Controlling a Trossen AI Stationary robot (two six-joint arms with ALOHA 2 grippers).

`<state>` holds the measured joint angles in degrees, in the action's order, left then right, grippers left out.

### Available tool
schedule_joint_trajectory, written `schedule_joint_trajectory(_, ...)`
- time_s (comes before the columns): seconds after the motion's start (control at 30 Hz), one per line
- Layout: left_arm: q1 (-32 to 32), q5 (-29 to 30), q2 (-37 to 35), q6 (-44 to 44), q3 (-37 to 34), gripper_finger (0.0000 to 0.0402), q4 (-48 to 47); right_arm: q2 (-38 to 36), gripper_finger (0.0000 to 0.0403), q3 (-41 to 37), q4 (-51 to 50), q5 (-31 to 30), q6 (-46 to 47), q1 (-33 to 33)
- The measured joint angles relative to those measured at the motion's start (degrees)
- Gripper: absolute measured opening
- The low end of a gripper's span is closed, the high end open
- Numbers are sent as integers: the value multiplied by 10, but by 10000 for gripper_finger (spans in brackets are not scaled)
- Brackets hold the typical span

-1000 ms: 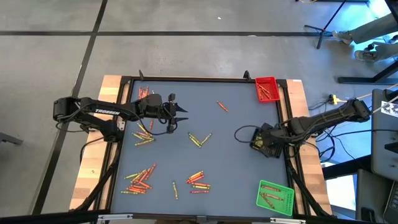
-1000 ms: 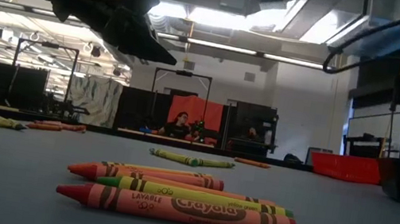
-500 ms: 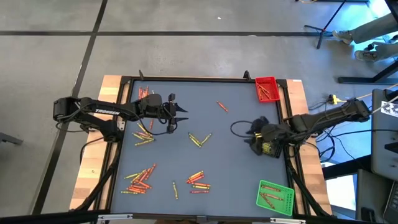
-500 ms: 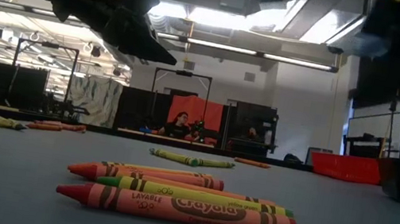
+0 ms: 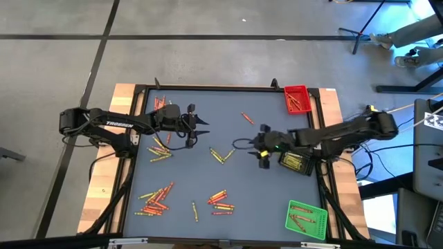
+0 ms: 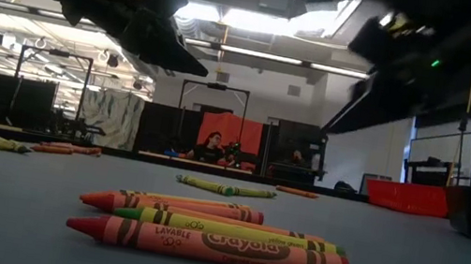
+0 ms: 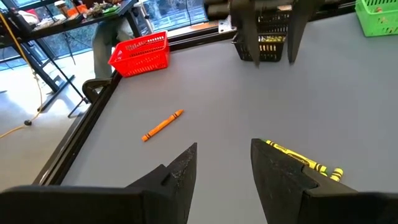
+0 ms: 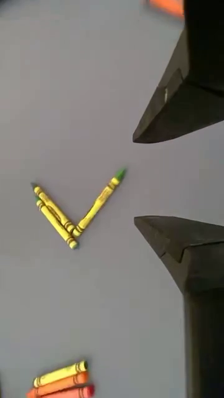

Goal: Sort crayons
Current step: Put the green crayon into the black basket

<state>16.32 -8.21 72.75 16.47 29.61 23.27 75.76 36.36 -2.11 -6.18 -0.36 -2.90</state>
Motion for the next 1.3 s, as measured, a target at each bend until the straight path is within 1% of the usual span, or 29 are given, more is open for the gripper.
schedule_joint_trajectory(0.13,0,0,0,1,0,135,0,68,198,0,83,64,-39,41)
schedule_joint_trajectory(0.33,0,0,0,1,0,135,0,156,198,1,189,123,-83,77)
schedule_joint_trajectory(0.57,0,0,0,1,0,135,5,242,198,58,200,187,-107,90)
schedule_joint_trajectory(0.67,0,0,0,1,0,135,5,271,198,83,201,221,-107,90)
schedule_joint_trajectory(0.77,0,0,0,2,0,135,5,294,198,102,190,240,-109,89)
schedule_joint_trajectory(0.93,0,0,0,1,0,135,4,325,198,121,168,253,-119,89)
schedule_joint_trajectory(1.07,0,0,0,1,0,135,4,331,195,123,163,254,-121,89)
schedule_joint_trajectory(1.17,0,0,0,1,0,135,4,331,177,123,156,253,-121,90)
schedule_joint_trajectory(1.3,0,0,0,1,0,135,4,331,134,123,150,249,-130,90)
